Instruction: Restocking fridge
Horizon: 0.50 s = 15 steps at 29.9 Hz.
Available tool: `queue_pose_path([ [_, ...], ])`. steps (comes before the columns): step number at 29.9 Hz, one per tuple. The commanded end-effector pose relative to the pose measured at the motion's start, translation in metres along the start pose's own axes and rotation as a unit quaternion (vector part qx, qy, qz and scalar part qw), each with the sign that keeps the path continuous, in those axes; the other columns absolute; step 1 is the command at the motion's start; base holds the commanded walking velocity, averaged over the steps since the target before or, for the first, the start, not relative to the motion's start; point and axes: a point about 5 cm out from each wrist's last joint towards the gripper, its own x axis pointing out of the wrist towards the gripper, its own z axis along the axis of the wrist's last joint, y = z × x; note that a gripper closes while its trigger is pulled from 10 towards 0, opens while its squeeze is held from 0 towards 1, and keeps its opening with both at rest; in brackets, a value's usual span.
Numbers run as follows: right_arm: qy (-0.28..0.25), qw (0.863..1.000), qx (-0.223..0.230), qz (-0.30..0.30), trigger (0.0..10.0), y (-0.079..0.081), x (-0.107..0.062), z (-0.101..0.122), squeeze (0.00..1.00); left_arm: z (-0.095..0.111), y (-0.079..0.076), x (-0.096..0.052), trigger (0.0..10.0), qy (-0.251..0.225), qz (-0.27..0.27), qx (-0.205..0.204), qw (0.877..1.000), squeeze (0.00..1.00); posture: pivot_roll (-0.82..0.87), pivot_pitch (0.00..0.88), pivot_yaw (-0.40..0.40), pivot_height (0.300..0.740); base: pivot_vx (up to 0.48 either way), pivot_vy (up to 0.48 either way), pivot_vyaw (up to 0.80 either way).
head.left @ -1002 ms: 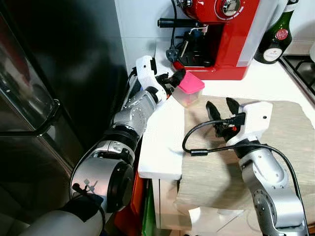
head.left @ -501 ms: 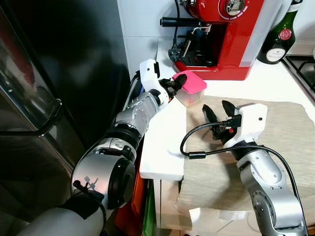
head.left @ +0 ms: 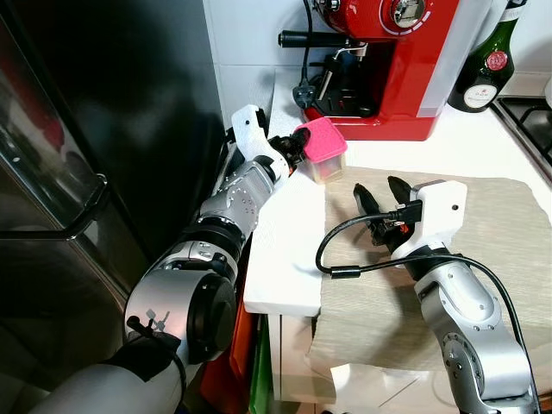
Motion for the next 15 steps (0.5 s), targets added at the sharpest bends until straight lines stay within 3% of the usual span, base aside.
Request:
queue_pose_path([
  [1, -0.011, 1.000, -0.002, 0.005, 10.0, 0.001, 0.001, 0.007, 0.00, 0.003, -0.004, 0.002, 0.0, 0.000, -0.004, -0.006, 1.000, 0.00, -0.18, 0.000, 0.033, 0.740, 0.000, 0.000, 0.00],
  [9, -0.007, 1.000, -0.001, 0.002, 10.0, 0.001, 0.001, 0.005, 0.00, 0.011, -0.013, 0.004, 0.0, -0.019, -0.028, -0.029, 0.999, 0.00, -0.18, 0.000, 0.037, 0.740, 0.000, 0.000, 0.00],
  [15, -0.007, 1.000, 0.001, 0.000, 10.0, 0.001, 0.002, 0.005, 0.00, 0.031, -0.025, 0.005, 0.0, -0.058, -0.062, -0.050, 0.995, 0.00, -0.18, 0.000, 0.038, 0.740, 0.000, 0.000, 0.00],
])
